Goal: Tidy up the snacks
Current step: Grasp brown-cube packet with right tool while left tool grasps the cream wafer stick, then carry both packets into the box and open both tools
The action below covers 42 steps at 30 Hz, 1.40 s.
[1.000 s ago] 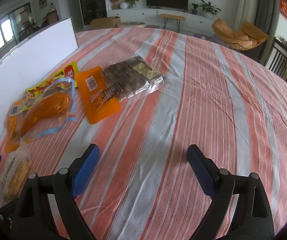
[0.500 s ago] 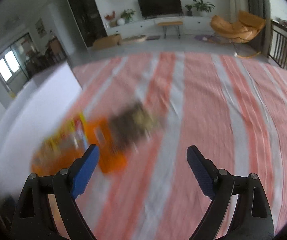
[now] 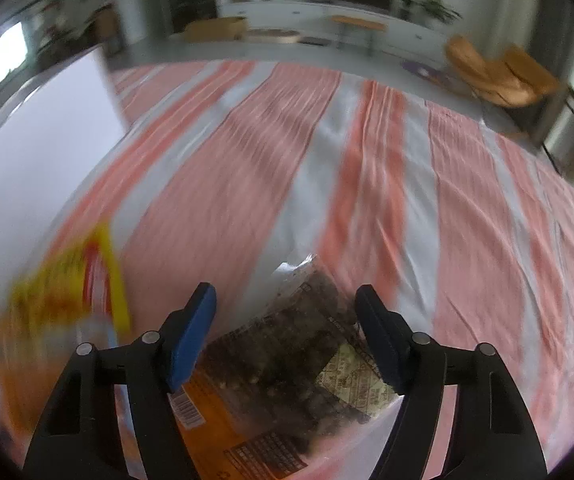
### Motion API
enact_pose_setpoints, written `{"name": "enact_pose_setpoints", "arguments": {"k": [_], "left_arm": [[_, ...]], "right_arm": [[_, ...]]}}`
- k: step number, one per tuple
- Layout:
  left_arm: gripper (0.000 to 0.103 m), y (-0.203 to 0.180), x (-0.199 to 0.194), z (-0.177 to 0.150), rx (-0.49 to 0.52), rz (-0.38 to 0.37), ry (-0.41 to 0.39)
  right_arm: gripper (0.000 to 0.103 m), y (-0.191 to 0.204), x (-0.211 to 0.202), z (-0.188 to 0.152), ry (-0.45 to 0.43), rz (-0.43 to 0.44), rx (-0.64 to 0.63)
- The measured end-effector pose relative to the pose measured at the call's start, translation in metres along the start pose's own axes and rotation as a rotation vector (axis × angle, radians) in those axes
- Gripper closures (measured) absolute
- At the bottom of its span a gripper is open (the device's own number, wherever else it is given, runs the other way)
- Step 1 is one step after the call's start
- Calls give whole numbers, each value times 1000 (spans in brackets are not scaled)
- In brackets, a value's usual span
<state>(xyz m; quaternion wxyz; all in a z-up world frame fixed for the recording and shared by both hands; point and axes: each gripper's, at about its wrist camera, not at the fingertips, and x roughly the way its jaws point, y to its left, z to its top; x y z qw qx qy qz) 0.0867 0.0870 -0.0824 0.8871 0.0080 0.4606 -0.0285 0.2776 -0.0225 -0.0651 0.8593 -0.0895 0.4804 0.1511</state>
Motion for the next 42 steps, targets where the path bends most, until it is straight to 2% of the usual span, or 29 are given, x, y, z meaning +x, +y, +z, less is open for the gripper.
{"name": "enact_pose_setpoints", "arguments": {"k": [6, 8, 10, 12, 14, 16, 17, 19, 21, 23, 24, 25, 26, 27, 28, 30, 31, 32, 33, 34, 38, 41, 42], "left_arm": [[0, 0, 1, 1, 1, 1, 0], [0, 1, 2, 2, 4, -5, 2], [0, 1, 1, 2, 24, -27, 16], [0, 2, -4, 0, 44, -80, 52], [0, 10, -19, 0, 30, -153, 50], [1, 13, -35, -1, 24, -159, 5], [1, 14, -42, 3, 29, -176, -18], [1, 8, -40, 11, 57, -178, -16], [1, -4, -31, 16, 122, -148, 14], [4, -21, -16, 14, 233, -66, 38], [14, -25, -10, 11, 263, -30, 58], [17, -26, -7, 8, 269, -22, 62], [32, -23, -9, 9, 236, -40, 49], [51, -19, -7, 10, 212, -60, 70], [71, -14, -8, 10, 166, -102, 80], [72, -5, -9, 8, 118, -65, 75], [72, 0, -11, 6, 94, -74, 67], [72, 6, -15, 2, 55, -101, 55], [72, 11, -19, 0, 24, -123, 44], [72, 16, -25, -3, -13, -147, 29], [72, 31, -54, -7, -173, -298, -60], [72, 38, -84, 4, -209, -357, -130], [72, 41, -92, 11, -217, -363, -152]], "right_arm": [[30, -20, -69, -99, -24, 99, -171], [29, -31, -90, -121, -53, 128, -159], [26, -50, -115, -126, -116, 124, -62], [21, -76, -151, -126, -192, 154, 119], [20, -97, -176, -135, -208, 186, 275], [19, -114, -183, -147, -103, 208, 422], [19, -122, -181, -158, -32, 246, 518], [19, -129, -171, -181, 63, 324, 678], [19, -124, -154, -193, 139, 345, 772], [19, -110, -140, -185, 143, 313, 765], [18, -102, -134, -180, 139, 290, 744], [16, -92, -126, -170, 145, 237, 711], [16, -80, -124, -157, 101, 137, 657], [16, -71, -114, -147, 101, 76, 601], [7, -59, -102, -140, 133, 20, 534], [6, -27, -84, -129, 178, -114, 285], [10, -17, -84, -127, 144, -126, 194], [11, -16, -83, -129, 143, -93, 167], [27, -22, -86, -132, 138, -71, 178], [33, -28, -92, -134, 130, -64, 188], [33, -72, -113, -149, 93, 34, 334], [33, -106, -139, -158, 4, 171, 507], [33, -111, -149, -158, -23, 190, 533]]}}
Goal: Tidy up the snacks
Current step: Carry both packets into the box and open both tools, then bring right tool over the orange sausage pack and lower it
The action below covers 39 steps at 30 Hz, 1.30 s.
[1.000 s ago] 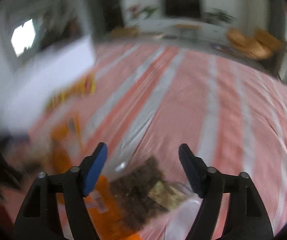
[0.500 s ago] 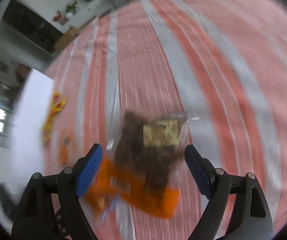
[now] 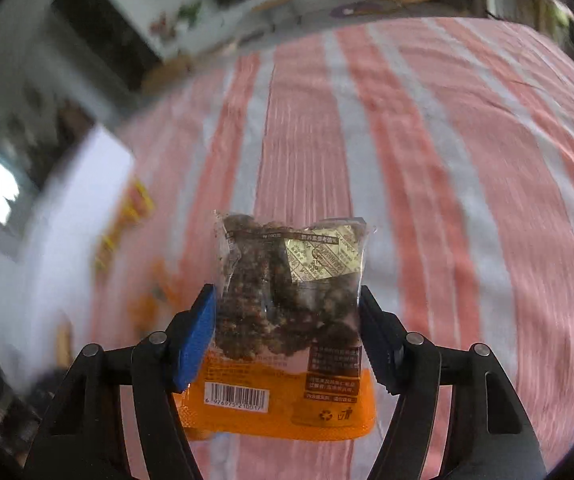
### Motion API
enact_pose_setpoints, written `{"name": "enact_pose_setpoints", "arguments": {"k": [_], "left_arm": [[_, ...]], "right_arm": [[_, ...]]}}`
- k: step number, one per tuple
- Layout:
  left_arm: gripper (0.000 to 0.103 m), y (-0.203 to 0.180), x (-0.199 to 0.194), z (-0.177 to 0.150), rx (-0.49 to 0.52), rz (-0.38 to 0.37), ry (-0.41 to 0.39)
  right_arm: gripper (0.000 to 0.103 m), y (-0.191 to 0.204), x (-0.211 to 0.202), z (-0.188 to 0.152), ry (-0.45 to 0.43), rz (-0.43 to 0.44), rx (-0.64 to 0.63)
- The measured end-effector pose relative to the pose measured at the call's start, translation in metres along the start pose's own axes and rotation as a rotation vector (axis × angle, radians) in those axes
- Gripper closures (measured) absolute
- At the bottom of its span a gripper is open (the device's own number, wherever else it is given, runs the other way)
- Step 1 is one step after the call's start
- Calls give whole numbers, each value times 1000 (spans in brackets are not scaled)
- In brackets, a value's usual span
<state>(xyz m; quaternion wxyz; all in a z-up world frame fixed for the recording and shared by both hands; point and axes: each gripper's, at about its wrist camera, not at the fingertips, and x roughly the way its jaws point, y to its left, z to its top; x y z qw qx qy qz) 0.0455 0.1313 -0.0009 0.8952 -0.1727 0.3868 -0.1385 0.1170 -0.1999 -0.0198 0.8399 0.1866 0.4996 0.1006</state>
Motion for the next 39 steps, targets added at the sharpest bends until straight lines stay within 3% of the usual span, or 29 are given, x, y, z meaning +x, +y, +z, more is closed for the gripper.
{"name": "enact_pose_setpoints", "arguments": {"k": [2, 6, 10, 13, 14, 15, 16, 17, 20, 22, 24, 31, 34, 36, 38, 39], "left_arm": [[72, 3, -21, 17, -10, -1, -56], [72, 37, -62, 43, -56, 74, -130], [72, 96, -91, 58, -129, 231, -139], [71, 140, -103, 59, -187, 356, -114], [67, 156, -106, 58, -210, 404, -94], [47, 167, -105, 57, -230, 438, -73], [15, 181, -104, 53, -266, 491, -39], [5, 188, -102, 50, -288, 520, -29], [1, 201, -103, 35, -330, 540, -47], [1, 202, -104, 26, -315, 531, -69], [1, 197, -100, 24, -302, 540, -88], [1, 170, -98, 33, -279, 482, -155], [1, 149, -114, 35, -248, 464, -193], [1, 129, -120, 36, -221, 437, -223], [1, 104, -120, 34, -188, 394, -236], [1, 89, -117, 32, -166, 365, -232]], "right_arm": [[33, 6, -21, 10, -43, 67, 23], [33, 85, -45, 22, -59, 225, -63], [33, 209, -37, 11, 12, 426, -224], [33, 293, -16, -2, 77, 526, -320], [32, 323, -6, -10, 89, 545, -356], [29, 345, 2, -18, 93, 553, -380], [23, 373, 18, -28, 103, 551, -413], [19, 390, 30, -35, 123, 531, -441], [18, 424, 79, -60, 267, 408, -496], [18, 419, 96, -69, 316, 389, -465], [19, 406, 92, -70, 290, 409, -447], [19, 324, 47, -50, 44, 345, -423], [19, 266, 32, -41, -95, 189, -476], [20, 216, 31, -52, -182, 16, -538], [20, 154, 38, -64, -183, -158, -541], [20, 128, 38, -66, -166, -199, -524]]}}
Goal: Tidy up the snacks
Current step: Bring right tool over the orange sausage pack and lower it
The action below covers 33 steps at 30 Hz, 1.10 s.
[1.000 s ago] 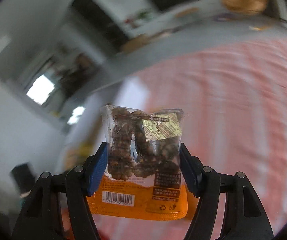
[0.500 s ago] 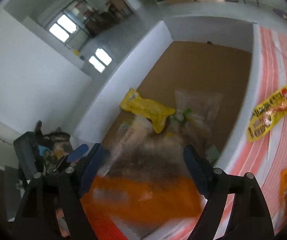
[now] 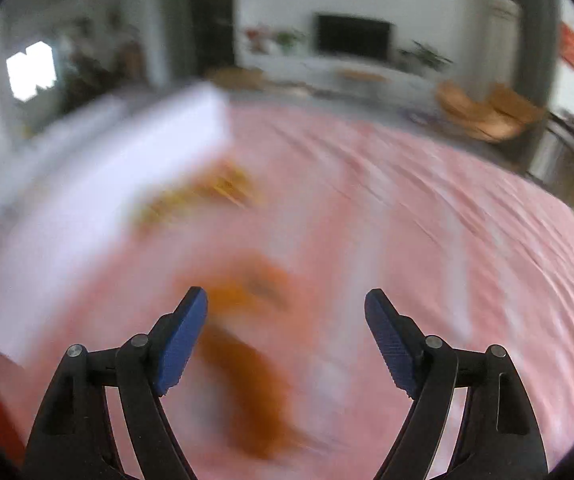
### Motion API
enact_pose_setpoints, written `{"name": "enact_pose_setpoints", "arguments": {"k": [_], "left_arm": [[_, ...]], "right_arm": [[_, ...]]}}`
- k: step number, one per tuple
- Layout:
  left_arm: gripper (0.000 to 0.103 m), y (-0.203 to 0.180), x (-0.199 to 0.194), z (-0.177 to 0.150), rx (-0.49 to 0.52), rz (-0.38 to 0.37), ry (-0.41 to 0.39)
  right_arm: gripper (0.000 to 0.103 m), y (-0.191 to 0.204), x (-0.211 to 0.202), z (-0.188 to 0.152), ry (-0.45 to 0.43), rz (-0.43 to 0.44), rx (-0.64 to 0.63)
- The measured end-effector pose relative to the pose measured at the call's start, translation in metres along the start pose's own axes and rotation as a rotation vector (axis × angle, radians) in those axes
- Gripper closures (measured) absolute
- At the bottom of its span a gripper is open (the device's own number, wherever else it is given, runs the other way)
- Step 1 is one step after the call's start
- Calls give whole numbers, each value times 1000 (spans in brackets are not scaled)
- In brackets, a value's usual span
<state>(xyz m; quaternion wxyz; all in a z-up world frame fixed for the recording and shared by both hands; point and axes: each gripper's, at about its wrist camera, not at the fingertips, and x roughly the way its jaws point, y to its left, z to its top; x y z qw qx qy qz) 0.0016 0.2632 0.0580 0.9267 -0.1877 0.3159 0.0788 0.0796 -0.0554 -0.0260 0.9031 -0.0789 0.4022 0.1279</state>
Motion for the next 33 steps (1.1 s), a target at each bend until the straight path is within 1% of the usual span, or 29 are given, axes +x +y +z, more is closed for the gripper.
{"name": "enact_pose_setpoints", "arguments": {"k": [2, 3, 4, 5, 6, 7, 9, 11, 12, 14, 16, 18, 22, 24, 26, 28, 33], "left_arm": [[1, -29, -3, -9, 41, -59, 14], [1, -40, -4, -12, 58, -80, 20], [1, -61, -4, -19, 93, -117, 33], [1, -75, -4, -24, 114, -139, 40], [1, -90, -4, -30, 138, -163, 50], [1, -111, 2, -40, 174, -196, 73], [1, -136, 8, -53, 213, -226, 116], [1, -162, 24, -73, 257, -252, 180], [1, -174, 33, -86, 287, -261, 213], [1, -185, 51, -104, 328, -244, 263], [1, -189, 64, -121, 349, -221, 291], [1, -186, 80, -137, 364, -178, 323], [1, -168, 96, -154, 349, -126, 356], [1, -159, 101, -159, 344, -106, 356], [1, -151, 103, -162, 345, -88, 352], [1, -146, 103, -165, 344, -74, 354], [1, -136, 98, -167, 345, -74, 328]], "right_arm": [[20, -43, 7, -33, 57, -68, 68], [20, -58, 7, -49, 66, -94, 122], [20, -74, 6, -59, 67, -110, 172], [20, -92, 1, -69, 64, -123, 229], [19, -104, -2, -74, 66, -120, 283], [19, -118, -11, -79, 46, -102, 343], [19, -125, -23, -79, 16, -98, 379], [18, -123, -19, -76, 34, -80, 375], [18, -120, -17, -73, 40, -87, 366], [17, -122, -12, -74, 51, -102, 350], [15, -125, -11, -76, 60, -105, 338], [15, -123, -7, -79, 64, -109, 332], [13, -119, 0, -78, 78, -125, 313], [13, -113, 3, -77, 94, -153, 290], [11, -110, 5, -76, 104, -168, 270], [10, -111, 5, -77, 104, -157, 274], [9, -111, 5, -77, 107, -156, 270]]}}
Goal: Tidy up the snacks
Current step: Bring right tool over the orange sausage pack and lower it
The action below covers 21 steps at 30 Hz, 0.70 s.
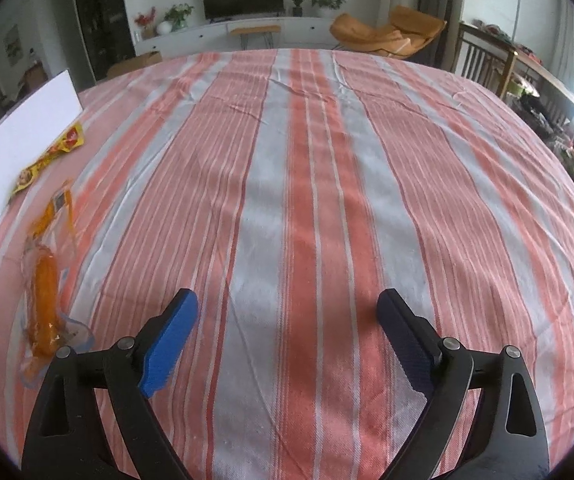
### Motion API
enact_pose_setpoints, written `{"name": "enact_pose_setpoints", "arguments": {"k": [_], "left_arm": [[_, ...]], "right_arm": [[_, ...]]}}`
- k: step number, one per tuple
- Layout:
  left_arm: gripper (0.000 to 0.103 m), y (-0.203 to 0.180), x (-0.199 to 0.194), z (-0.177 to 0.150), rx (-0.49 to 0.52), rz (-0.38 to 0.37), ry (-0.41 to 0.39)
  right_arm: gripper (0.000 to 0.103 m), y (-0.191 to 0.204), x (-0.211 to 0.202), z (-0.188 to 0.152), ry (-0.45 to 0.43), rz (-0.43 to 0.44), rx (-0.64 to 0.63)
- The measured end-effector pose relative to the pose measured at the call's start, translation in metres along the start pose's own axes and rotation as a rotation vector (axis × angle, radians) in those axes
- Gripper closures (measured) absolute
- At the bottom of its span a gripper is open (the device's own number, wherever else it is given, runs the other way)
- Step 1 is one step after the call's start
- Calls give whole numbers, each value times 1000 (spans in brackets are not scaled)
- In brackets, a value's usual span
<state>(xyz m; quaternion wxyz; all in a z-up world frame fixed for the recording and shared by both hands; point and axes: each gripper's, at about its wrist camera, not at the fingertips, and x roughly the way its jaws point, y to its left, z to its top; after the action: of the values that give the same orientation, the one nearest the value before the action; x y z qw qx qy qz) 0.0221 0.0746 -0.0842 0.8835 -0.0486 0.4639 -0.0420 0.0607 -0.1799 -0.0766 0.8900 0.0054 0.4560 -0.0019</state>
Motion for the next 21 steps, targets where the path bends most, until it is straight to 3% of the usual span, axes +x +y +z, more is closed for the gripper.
{"name": "enact_pose_setpoints", "arguments": {"k": [9, 10, 13, 15, 18, 20, 21], "left_arm": [[0, -9, 0, -8, 104, 59, -12], [0, -9, 0, -8, 107, 57, -12], [0, -9, -1, -9, 113, 55, -25], [0, -9, 1, -8, 110, 57, -26], [0, -8, 0, -8, 111, 57, -21], [0, -7, -2, -10, 107, 60, -21], [0, -7, -2, -11, 106, 60, -23]], "right_arm": [[8, -2, -3, 1, 6, 23, -9], [8, -2, -6, 2, 16, 71, 5], [8, 19, -31, 6, -5, 376, 18], [9, 53, -38, 9, 26, 437, -105], [9, 113, -22, 6, 124, 383, -362], [8, 136, -7, -2, 171, 329, -461], [10, 143, -8, -5, 136, 302, -495]]}}
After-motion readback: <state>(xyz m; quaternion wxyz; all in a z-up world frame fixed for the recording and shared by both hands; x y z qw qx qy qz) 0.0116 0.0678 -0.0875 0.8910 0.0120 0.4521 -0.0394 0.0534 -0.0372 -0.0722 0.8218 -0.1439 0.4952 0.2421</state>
